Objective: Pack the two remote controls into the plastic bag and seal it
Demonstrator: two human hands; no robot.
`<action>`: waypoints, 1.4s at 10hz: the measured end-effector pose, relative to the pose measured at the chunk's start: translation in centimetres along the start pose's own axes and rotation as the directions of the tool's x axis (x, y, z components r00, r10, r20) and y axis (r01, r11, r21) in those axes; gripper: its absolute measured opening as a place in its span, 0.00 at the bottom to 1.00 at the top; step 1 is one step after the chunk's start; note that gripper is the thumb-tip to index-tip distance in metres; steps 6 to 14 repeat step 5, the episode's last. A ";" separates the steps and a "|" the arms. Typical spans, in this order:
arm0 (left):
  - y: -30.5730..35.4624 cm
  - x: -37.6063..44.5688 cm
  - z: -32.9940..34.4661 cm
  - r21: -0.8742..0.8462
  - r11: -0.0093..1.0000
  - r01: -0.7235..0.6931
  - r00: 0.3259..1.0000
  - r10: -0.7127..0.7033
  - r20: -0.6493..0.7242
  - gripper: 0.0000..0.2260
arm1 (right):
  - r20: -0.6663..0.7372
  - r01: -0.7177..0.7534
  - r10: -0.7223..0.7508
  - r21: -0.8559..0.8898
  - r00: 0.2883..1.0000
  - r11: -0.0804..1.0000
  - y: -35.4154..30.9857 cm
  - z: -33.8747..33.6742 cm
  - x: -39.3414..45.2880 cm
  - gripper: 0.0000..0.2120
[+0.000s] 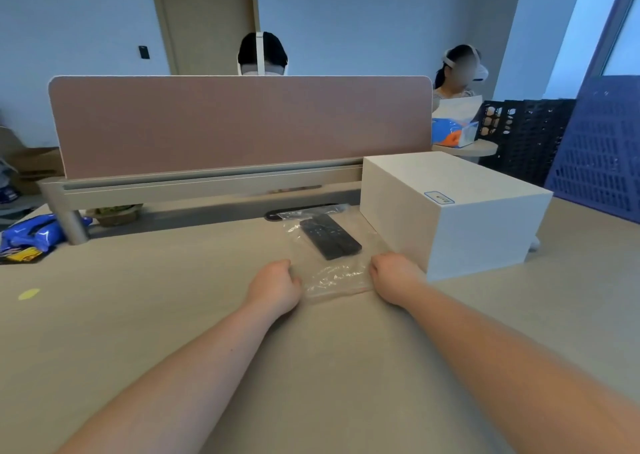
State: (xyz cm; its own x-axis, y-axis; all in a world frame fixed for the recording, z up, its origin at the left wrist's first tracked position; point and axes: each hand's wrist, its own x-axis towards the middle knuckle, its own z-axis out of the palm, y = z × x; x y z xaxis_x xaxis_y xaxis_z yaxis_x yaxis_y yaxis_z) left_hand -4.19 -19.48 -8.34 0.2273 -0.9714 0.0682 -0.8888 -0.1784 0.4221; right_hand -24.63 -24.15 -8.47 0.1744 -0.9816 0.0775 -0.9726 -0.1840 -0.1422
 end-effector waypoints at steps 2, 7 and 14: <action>-0.9 -4.5 -0.5 0.038 0.999 -0.026 1.000 0.026 -0.006 0.20 | 0.028 0.061 -0.061 0.000 0.998 0.998 -1.1 -0.4 -3.5 0.13; -2.9 -9.0 0.3 0.053 0.986 -0.159 0.975 0.165 -0.152 0.11 | -0.095 0.112 -0.094 0.212 0.991 0.971 -0.5 1.5 -8.9 0.15; -2.9 -9.0 0.3 0.053 0.986 -0.159 0.975 0.165 -0.152 0.11 | -0.095 0.112 -0.094 0.212 0.991 0.971 -0.5 1.5 -8.9 0.15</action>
